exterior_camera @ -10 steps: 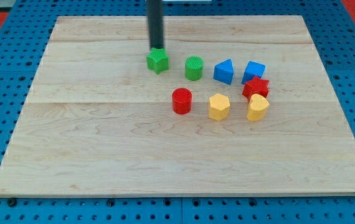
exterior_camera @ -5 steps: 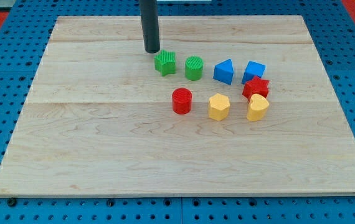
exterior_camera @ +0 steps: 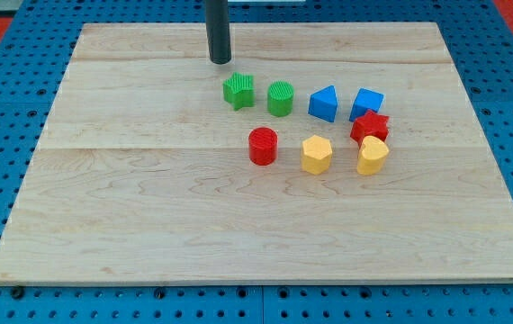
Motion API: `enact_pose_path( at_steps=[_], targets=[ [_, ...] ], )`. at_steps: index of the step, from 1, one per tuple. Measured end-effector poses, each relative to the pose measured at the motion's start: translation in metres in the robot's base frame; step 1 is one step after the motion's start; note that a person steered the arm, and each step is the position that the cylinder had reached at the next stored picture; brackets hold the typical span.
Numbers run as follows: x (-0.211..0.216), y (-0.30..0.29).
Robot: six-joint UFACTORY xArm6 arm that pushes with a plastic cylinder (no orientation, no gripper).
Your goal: Put the green star at the bottom of the green circle
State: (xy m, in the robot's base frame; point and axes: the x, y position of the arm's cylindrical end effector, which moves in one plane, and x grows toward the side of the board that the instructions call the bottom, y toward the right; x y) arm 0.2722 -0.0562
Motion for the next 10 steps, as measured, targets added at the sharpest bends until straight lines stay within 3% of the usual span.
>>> enact_pose_path(
  at_steps=[3,7,10],
  targets=[
    [0.001,0.013],
    [0.095,0.038],
    [0.097,-0.045]
  ],
)
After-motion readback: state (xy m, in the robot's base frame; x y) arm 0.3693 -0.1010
